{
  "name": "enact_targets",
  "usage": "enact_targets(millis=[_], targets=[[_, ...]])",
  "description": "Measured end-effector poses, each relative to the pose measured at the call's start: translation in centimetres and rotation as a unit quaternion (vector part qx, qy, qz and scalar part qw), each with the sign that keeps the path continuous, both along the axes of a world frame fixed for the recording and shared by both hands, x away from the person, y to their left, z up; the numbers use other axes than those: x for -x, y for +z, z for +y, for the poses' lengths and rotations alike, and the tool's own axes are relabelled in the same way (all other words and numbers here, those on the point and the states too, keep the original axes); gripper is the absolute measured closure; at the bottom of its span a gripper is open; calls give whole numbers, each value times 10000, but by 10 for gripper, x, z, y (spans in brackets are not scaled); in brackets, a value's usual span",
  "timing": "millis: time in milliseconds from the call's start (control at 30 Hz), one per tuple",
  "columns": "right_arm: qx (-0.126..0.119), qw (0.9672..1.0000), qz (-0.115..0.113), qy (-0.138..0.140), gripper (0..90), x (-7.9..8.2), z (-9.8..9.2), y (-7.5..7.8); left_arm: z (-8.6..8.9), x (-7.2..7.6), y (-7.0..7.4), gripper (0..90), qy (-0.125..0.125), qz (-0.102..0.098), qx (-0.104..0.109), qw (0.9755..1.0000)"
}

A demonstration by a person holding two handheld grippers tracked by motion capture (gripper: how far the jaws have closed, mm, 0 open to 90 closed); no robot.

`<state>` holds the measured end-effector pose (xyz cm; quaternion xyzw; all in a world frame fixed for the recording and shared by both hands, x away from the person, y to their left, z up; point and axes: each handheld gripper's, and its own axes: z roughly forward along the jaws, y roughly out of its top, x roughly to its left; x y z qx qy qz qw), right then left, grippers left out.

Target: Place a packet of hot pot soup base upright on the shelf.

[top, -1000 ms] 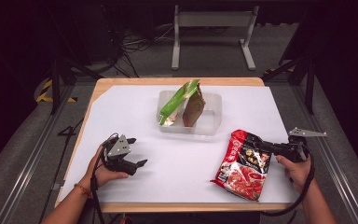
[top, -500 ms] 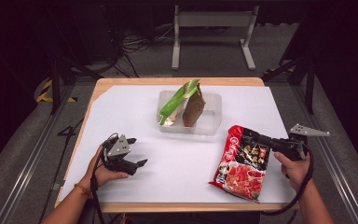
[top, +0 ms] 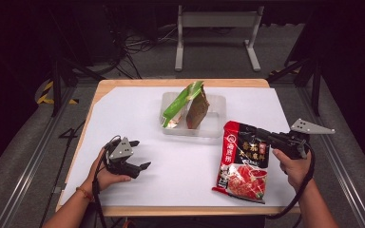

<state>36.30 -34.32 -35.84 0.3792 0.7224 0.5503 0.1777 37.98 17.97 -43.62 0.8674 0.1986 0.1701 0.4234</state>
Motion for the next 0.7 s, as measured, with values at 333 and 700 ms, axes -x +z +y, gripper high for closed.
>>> enact_targets(millis=[333, 700], targets=[[131, 9986, -450, 227, 884, 14, 23, 30, 1, 0, 1, 143, 21, 5, 58, 10000], [215, 9970, -699, 233, 885, 19, 35, 48, 2, 0, 2, 142, 35, 1, 97, 9999]])
